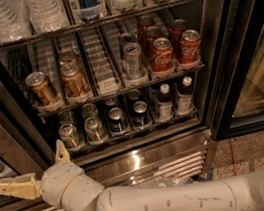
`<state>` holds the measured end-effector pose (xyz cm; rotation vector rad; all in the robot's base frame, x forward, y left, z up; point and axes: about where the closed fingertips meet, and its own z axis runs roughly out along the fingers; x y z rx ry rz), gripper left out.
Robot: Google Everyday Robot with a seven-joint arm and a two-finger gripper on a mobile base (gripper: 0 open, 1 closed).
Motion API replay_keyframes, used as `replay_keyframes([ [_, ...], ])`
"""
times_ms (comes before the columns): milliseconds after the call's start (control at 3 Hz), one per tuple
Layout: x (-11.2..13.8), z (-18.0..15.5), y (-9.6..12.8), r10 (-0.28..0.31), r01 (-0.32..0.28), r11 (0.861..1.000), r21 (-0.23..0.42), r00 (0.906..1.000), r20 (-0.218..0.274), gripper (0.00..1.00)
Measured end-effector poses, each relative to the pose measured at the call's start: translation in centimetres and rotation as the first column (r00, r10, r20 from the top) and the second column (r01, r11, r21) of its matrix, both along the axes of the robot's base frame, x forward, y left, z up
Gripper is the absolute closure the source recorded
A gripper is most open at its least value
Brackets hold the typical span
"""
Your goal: Pick 7up can from bottom shelf of fridge
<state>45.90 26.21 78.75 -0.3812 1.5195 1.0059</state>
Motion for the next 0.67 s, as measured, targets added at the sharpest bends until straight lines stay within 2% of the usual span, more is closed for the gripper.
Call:
replay_keyframes([
  [333,0.6,-1.2,0.9,-0.095,0.096,0.994,-0.049,0.9954,0.01,0.0],
  [667,1.4,-3.6,-1.4,-0.216,0.212,0.971,-0.113,0.9763,-0.019,0.0],
])
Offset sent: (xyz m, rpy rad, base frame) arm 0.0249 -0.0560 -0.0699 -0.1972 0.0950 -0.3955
